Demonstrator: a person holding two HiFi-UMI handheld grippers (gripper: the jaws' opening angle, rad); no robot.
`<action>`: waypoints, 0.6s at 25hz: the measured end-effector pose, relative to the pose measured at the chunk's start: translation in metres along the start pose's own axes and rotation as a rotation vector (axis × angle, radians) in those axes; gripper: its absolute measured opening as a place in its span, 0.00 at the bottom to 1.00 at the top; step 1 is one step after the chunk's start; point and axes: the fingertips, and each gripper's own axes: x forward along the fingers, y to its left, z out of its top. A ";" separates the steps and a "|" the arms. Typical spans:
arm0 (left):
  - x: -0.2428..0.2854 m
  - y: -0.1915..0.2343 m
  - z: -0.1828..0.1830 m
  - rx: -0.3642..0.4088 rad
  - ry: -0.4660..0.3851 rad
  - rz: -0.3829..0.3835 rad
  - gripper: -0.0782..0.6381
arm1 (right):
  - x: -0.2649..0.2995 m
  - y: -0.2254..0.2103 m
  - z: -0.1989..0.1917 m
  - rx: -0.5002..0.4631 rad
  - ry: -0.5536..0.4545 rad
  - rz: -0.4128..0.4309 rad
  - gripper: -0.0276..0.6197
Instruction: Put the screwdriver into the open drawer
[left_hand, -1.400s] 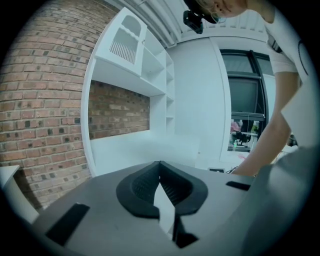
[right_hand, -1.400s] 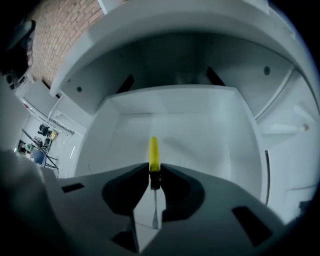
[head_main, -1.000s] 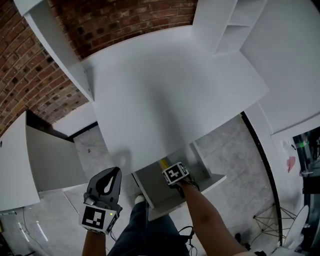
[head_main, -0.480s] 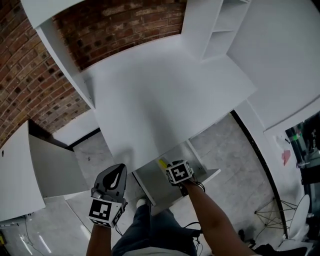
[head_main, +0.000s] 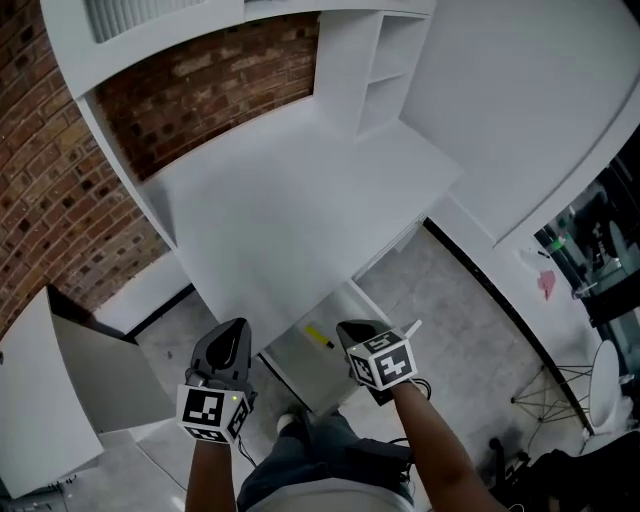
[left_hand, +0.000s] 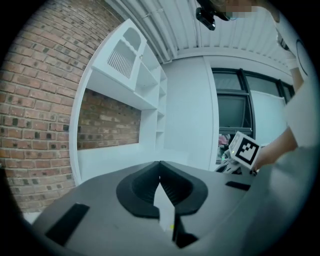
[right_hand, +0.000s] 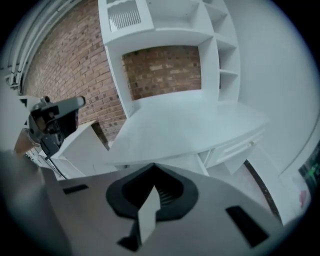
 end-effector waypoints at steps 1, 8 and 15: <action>-0.001 -0.001 0.002 0.002 -0.009 -0.012 0.13 | -0.014 0.006 0.008 -0.008 -0.042 -0.009 0.06; -0.014 -0.011 0.020 0.025 -0.063 -0.088 0.13 | -0.105 0.030 0.050 -0.010 -0.322 -0.145 0.06; -0.031 -0.027 0.043 0.050 -0.126 -0.120 0.13 | -0.167 0.042 0.061 -0.038 -0.500 -0.281 0.06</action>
